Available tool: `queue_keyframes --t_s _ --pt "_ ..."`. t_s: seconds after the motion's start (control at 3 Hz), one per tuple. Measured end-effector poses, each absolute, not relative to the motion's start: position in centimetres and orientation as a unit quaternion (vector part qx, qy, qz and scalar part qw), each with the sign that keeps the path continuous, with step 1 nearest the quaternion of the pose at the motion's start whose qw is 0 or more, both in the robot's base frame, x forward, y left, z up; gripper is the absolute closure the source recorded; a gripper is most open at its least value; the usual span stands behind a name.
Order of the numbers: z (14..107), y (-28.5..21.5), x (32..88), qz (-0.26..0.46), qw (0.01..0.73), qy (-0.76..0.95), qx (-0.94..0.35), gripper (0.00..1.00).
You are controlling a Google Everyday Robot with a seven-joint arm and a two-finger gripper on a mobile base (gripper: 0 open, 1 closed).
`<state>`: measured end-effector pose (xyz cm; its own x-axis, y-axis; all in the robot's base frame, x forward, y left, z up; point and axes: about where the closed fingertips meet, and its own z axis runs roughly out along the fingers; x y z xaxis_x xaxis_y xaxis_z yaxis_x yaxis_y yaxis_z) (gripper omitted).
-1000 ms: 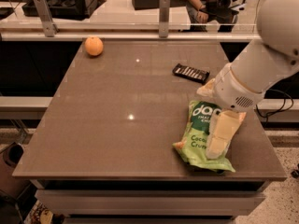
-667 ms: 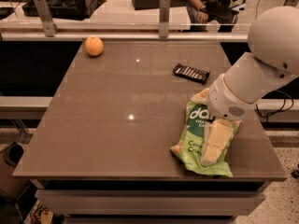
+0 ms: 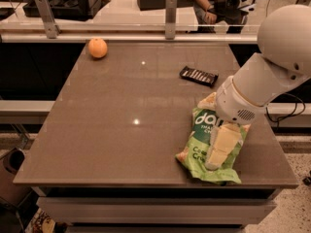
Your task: Move green rice chip bag near orange
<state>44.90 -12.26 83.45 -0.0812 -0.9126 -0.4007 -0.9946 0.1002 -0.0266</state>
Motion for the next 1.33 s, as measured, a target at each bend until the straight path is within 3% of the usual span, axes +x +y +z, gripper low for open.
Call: queue_keyframes --t_s 0.33,0.67,1.33 --pt "83.5 -12.3 44.9 0.128 0.161 0.724 -0.658 0.87" --pt "84.1 -12.2 44.9 0.127 0.161 0.724 -0.659 1.0" --pt "85.4 -12.6 45.0 0.118 0.159 0.726 -0.659 1.0"
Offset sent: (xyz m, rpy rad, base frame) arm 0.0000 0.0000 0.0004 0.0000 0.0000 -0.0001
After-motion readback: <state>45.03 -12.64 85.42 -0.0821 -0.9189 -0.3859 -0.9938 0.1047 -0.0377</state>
